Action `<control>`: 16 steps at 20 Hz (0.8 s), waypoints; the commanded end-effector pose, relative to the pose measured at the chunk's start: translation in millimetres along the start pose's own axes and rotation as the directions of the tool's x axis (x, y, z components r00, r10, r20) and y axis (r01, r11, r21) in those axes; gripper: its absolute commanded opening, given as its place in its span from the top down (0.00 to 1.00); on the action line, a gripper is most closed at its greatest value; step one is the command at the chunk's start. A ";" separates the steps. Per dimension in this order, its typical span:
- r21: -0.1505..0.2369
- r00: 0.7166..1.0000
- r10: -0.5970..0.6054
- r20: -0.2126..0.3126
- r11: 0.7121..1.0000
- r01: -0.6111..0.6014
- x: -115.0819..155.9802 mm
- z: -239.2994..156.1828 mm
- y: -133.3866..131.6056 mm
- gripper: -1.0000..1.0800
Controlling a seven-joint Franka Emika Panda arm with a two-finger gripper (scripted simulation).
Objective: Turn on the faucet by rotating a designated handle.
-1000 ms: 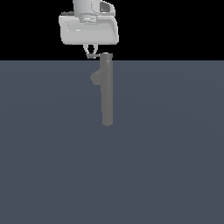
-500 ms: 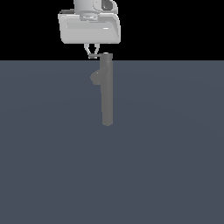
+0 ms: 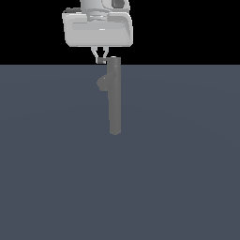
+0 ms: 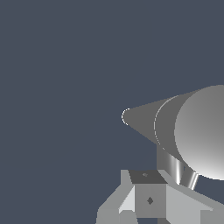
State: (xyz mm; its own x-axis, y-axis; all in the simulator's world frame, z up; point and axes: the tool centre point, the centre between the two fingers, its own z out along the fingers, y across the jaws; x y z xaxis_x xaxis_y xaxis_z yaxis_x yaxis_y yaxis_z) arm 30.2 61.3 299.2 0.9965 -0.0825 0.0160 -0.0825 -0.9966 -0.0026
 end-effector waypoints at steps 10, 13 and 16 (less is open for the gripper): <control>-0.002 1.000 0.000 0.015 1.000 0.000 -23.6 -1.7 42.1 1.00; 0.002 1.000 -0.023 0.008 1.000 0.023 -14.8 -0.7 34.8 1.00; 0.000 1.000 -0.014 0.011 1.000 0.014 -8.9 -1.0 55.8 1.00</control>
State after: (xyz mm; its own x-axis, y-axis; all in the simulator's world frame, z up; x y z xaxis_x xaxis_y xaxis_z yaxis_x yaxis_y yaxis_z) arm 9.6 38.1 299.2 0.9995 -0.0308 -0.0030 -0.0308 -0.9995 -0.0092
